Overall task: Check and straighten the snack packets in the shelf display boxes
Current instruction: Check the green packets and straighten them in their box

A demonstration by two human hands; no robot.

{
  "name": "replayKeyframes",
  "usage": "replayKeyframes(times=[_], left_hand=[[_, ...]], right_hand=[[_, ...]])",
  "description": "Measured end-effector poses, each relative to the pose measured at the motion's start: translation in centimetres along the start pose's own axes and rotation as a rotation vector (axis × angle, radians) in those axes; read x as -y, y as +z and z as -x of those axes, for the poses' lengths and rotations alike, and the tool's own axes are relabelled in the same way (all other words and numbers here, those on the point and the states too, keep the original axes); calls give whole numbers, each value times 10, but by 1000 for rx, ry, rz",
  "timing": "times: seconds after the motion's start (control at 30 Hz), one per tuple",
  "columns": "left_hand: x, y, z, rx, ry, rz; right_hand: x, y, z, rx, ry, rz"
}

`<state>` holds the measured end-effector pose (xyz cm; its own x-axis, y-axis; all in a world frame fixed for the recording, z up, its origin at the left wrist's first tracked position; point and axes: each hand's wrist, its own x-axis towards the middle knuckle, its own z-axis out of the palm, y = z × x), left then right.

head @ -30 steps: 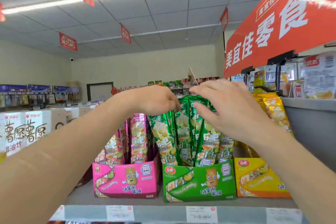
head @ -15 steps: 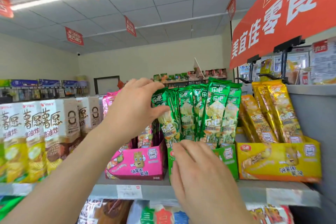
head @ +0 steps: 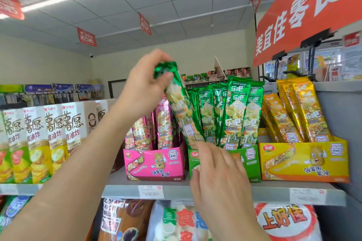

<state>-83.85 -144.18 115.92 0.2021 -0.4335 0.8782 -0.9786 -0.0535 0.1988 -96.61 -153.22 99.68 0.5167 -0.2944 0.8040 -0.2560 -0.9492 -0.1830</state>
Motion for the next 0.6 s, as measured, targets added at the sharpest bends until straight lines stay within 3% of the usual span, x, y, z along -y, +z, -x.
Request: replayKeyframes(times=[0.07,0.17,0.27,0.33,0.43,0.6], left_hand=[[-7,-17,-4,-158,35,126],[-16,-37,1,-399,171,130],[-23,-41,16,-457,215,252],[-26,-37,29,-442,156,389],[-26,-27,53,-433,63,535],[-22,-14,83,-518,-179,810]], right_hand=[[-2,3,0,-38,-14,-58],[-7,3,4,-108,-11,-303],[-9,-9,9,-27,127,-816],[-9,-18,14,182,215,-1244],[7,-29,26,425,110,-1344],[30,-21,45,362,163,-1499]])
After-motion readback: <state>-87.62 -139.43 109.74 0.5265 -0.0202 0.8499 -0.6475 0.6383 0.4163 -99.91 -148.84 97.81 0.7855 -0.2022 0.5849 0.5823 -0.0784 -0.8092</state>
